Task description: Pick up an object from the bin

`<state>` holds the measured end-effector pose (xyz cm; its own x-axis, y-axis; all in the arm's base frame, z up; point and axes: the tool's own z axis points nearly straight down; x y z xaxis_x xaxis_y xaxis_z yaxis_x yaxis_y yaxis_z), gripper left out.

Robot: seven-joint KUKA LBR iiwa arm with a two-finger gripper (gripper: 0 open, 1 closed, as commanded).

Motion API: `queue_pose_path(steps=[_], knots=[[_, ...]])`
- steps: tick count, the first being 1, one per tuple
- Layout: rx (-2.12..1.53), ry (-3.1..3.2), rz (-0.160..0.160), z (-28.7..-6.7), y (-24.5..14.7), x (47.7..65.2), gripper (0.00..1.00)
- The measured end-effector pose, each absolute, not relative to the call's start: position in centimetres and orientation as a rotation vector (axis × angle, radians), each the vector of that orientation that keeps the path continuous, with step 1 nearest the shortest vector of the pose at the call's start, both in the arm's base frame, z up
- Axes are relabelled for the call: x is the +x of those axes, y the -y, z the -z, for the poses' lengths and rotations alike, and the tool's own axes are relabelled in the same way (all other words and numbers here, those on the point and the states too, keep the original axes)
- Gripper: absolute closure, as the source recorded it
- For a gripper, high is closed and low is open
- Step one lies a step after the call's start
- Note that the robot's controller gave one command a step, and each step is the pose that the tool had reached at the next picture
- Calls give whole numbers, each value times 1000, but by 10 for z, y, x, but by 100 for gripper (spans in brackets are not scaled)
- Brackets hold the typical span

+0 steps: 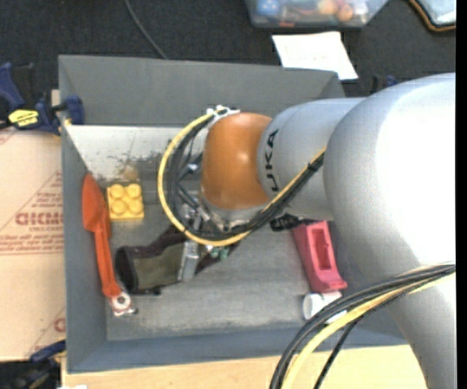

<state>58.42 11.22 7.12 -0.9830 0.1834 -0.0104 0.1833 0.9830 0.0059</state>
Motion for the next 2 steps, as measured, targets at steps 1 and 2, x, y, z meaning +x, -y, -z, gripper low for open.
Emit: queue_pose_path(steps=[1,2], knots=[[-330,-3097,-6,-74,-108,600,0],[256,-3111,-12,-75,-112,588,100]])
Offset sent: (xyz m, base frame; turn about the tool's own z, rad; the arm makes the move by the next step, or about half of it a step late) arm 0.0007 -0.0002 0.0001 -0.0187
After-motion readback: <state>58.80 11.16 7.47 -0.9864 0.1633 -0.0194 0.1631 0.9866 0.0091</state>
